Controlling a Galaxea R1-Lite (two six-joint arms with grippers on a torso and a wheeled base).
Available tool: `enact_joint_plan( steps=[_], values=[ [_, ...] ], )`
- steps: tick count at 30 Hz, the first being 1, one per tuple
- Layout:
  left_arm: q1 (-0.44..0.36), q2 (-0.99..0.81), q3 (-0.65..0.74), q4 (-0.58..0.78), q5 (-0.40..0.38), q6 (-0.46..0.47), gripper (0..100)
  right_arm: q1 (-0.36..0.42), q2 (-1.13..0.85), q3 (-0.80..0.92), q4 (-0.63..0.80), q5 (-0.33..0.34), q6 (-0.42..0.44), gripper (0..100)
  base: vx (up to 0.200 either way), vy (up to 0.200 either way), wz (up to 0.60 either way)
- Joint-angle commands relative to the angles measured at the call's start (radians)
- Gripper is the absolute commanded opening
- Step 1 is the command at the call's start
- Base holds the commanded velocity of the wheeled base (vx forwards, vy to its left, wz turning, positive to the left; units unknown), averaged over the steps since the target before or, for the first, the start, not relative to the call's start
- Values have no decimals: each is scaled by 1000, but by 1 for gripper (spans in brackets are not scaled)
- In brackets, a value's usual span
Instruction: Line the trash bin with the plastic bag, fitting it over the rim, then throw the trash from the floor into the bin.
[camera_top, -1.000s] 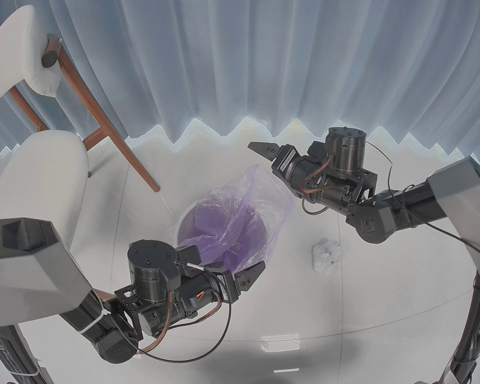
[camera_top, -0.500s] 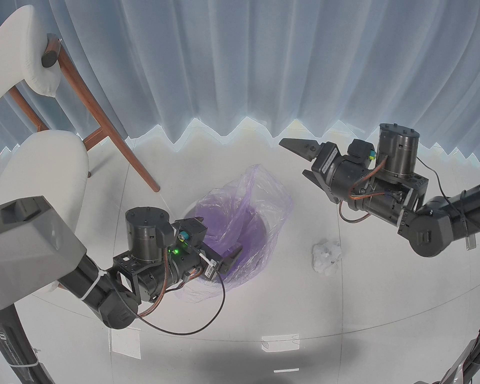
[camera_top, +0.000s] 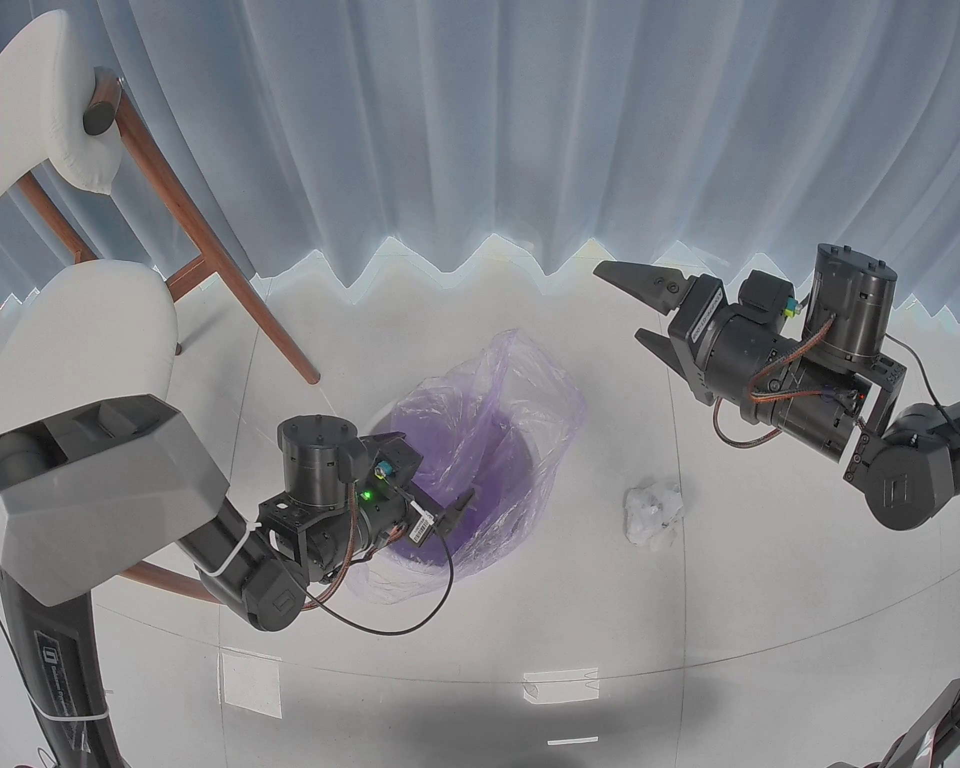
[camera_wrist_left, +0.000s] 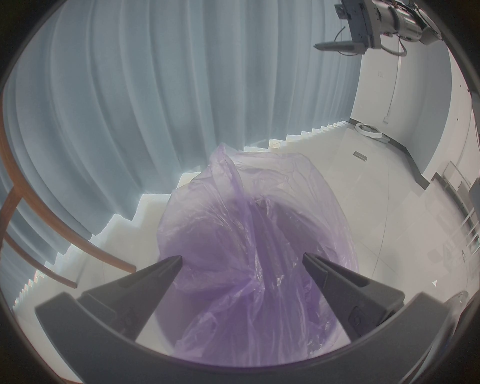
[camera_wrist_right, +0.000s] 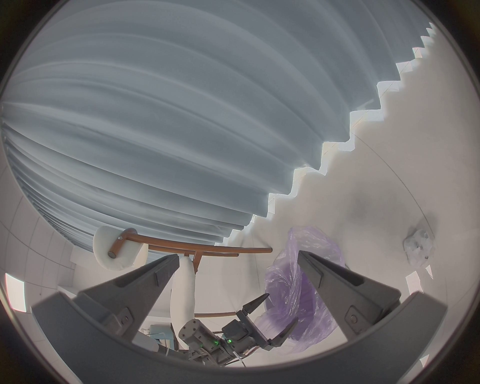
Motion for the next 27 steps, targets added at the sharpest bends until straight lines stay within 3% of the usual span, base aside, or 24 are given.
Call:
enact_joint_plan(
  steps=[1, 10, 11, 22, 27],
  values=[
    [1, 39, -7, -1, 0, 5, 100, 0, -8, 2, -2, 1, 0, 100, 0, 0, 0],
    [-4, 66, -12, -5, 0, 23, 100, 2, -7, -2, -2, 1, 0, 100, 0, 0, 0],
    [-4, 68, -19, -5, 3, 20, 0, 3, -5, -2, -2, 1, 0, 100, 0, 0, 0],
    [39, 31, -68, -3, 7, 5, 0, 2, 19, 54, 8, 1, -23, 100, 0, 0, 0],
    [71, -30, -52, -3, 10, -110, 0, -36, 122, 179, -5, 4, -297, 100, 0, 0, 0]
  ],
)
